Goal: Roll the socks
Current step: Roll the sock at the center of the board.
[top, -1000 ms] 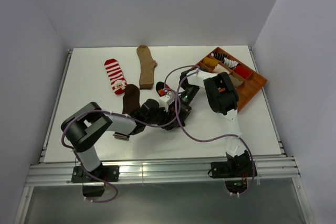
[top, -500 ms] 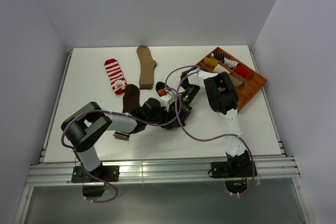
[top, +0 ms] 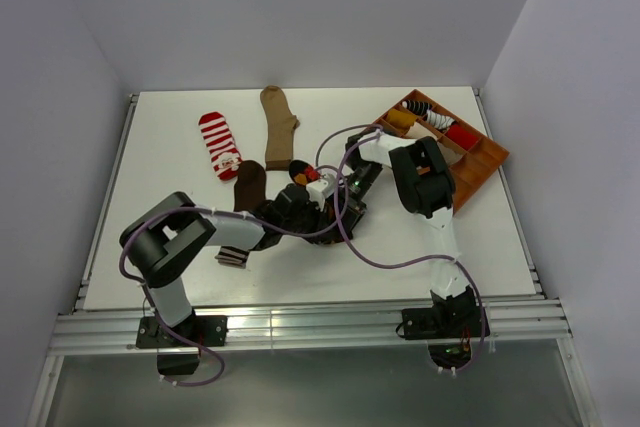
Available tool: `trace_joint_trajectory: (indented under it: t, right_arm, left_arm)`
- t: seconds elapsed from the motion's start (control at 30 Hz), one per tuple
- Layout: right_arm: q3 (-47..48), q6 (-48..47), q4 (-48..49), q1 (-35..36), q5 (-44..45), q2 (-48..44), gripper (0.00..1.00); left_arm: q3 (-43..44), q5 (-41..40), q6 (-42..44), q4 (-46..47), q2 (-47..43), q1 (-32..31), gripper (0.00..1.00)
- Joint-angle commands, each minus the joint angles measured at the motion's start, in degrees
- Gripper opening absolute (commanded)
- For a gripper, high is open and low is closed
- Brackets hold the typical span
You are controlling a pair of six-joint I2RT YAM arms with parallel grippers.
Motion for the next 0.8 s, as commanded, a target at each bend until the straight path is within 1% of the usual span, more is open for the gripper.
trace_joint_trajectory:
  t: [0.0,0.1,0.27,0.33,0.37,0.43,0.6,0.77]
  right_arm:
    - [-0.7,0.6,6.9,-0.8,3.7,-1.5,0.35]
    - [-1.9,2.0,9.1,-1.2,4.3,-3.5,0.38]
    - [-4.1,4.8,12.0,-2.6,4.7,-7.1,0.40]
    - [-4.8,6.4,14.8,-3.1,5.3,-8.2,0.41]
    - [-5.5,7.5,15.6,-3.5,5.9,-8.8,0.41]
    - [-6.1,8.7,17.9,-4.1,6.3,-10.3,0.42]
    - [-7.0,10.8,20.7,-5.7,6.0,-12.2,0.42]
    - [-10.1,13.1,24.9,-7.1,7.0,-16.7,0.41]
  left_arm:
    - [0.1,1.6,-0.8,-9.5,3.0,-0.4,0.07]
    - [1.1,2.9,-1.9,-11.5,3.5,-0.2,0.00]
    - [3.2,9.2,-4.2,-14.3,4.2,1.5,0.00]
    - [3.8,9.9,-6.3,-15.4,4.1,2.1,0.00]
    - [3.8,12.2,-6.7,-15.6,4.1,2.7,0.00]
    - [3.5,13.8,-8.6,-15.4,4.0,4.2,0.00]
    - [3.9,19.0,-11.5,-15.9,4.3,6.6,0.00]
    - [5.7,21.9,-13.7,-18.8,5.6,8.4,0.00]
